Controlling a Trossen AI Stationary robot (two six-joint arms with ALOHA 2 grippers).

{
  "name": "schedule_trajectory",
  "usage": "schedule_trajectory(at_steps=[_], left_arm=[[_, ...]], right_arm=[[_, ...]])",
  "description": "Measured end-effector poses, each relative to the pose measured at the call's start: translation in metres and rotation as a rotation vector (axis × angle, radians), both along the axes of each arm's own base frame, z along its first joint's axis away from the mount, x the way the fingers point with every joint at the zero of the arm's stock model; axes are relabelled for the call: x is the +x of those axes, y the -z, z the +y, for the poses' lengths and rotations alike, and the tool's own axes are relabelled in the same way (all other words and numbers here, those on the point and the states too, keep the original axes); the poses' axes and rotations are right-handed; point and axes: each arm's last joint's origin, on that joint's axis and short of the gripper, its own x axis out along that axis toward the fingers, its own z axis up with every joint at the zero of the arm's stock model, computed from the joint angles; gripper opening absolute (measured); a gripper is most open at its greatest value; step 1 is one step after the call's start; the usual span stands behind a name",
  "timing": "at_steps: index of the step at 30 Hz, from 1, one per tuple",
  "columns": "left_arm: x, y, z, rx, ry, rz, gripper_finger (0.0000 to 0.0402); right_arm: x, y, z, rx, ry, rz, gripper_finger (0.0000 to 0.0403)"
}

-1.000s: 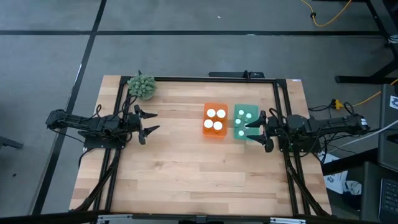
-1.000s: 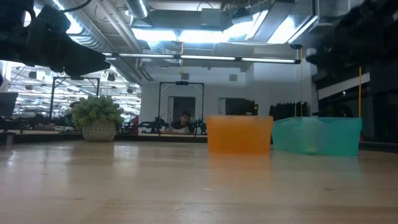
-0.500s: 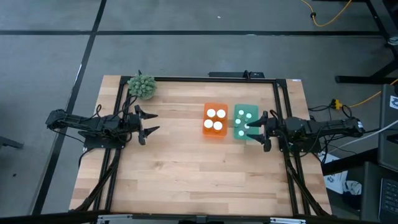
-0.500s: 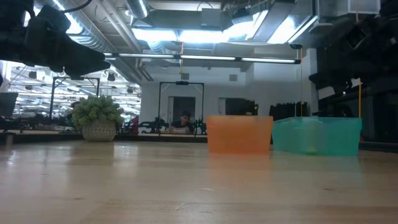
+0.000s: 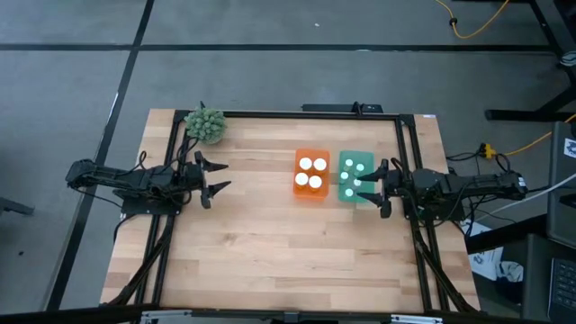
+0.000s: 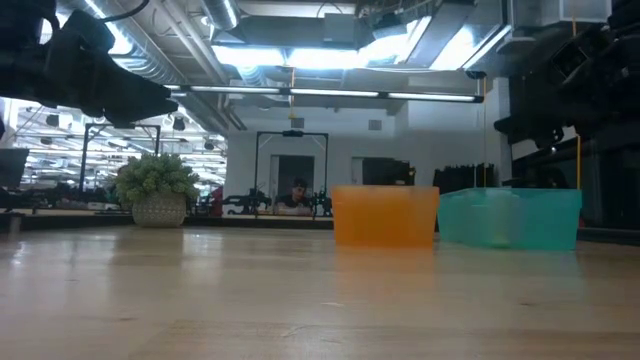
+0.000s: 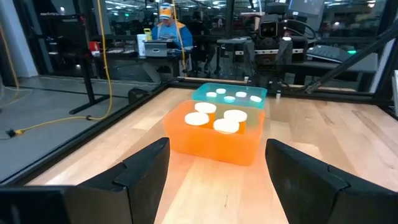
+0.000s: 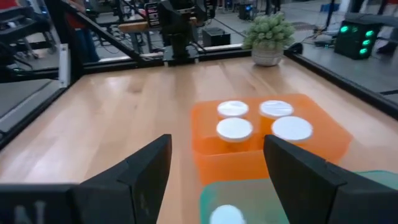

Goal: Pick and place medicine bottles into bin by pill shape (circle, oval)
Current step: Return to Home Position

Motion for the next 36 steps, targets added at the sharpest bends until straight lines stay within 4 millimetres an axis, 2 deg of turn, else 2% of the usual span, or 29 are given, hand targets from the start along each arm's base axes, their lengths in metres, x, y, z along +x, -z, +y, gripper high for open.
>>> schedule_trajectory(at_steps=[14, 23, 27, 36], left_arm=[[-0.001, 0.001, 0.021, 0.013, -0.113, 0.019, 0.0257], [-0.005, 0.002, 0.035, -0.040, -0.189, 0.010, 0.0257], [-0.005, 0.004, 0.038, -0.050, -0.154, 0.026, 0.0257], [-0.005, 0.005, 0.040, -0.086, -0.139, 0.031, 0.0257]], right_arm=[[0.000, 0.000, -0.011, 0.046, 0.111, -0.007, 0.0255], [0.000, 0.000, -0.011, -0.088, 0.092, 0.011, 0.0255], [0.000, 0.000, -0.011, -0.107, 0.088, 0.014, 0.0255], [0.000, -0.001, -0.011, -0.035, 0.099, 0.003, 0.0255]])
